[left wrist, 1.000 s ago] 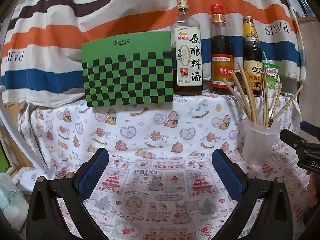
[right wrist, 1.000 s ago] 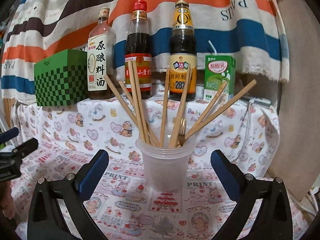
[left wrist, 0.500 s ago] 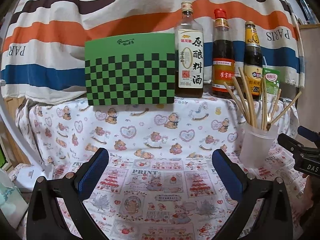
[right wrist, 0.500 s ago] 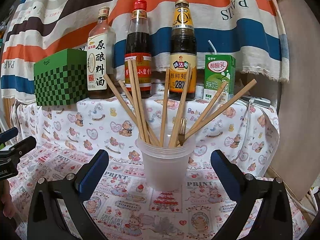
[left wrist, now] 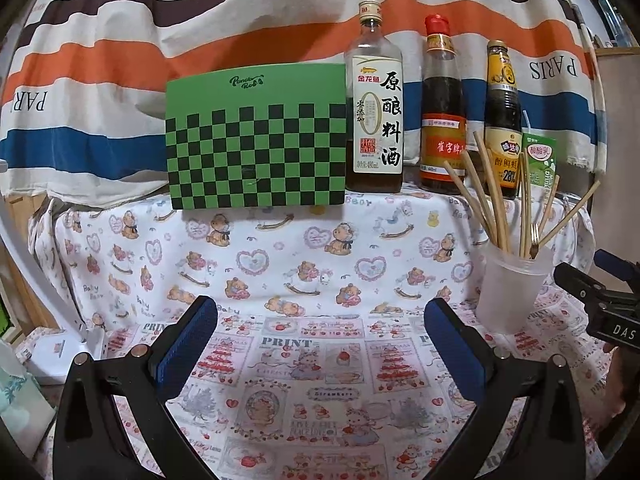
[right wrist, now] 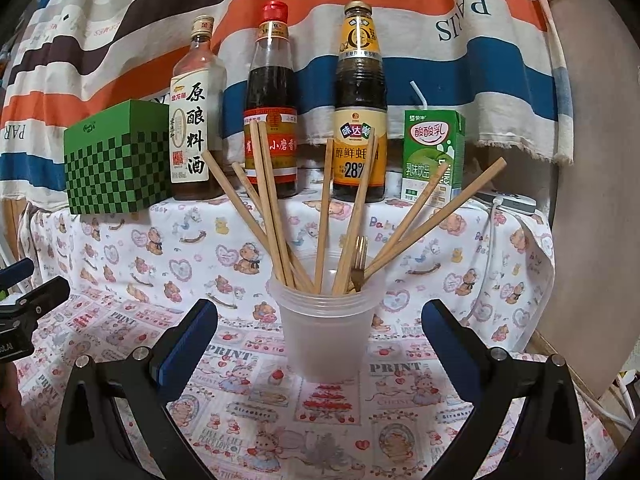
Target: Organize utensils
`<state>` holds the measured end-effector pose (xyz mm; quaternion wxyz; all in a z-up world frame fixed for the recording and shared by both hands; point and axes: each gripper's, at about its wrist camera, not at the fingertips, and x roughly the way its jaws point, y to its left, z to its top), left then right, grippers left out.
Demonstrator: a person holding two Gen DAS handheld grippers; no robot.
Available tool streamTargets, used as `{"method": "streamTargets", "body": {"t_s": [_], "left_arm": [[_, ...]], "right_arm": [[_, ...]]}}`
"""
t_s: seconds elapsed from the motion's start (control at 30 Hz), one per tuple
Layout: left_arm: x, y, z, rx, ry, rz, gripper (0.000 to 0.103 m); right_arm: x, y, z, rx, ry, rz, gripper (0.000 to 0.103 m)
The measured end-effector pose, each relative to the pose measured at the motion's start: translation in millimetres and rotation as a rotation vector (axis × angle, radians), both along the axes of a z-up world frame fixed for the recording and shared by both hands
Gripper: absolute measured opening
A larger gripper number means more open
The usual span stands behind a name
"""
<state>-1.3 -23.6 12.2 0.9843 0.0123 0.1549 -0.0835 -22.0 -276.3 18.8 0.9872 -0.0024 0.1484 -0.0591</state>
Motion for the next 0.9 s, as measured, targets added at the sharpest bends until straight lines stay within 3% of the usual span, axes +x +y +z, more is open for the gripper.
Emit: {"method": "streamTargets", "body": {"t_s": [0.9], "left_arm": [[1.1, 1.5, -0.3, 0.002, 0.002, 0.023, 0.103]], "right_arm": [[-1.0, 0.0, 0.3, -0.001, 0.001, 0.001, 0.103]]}}
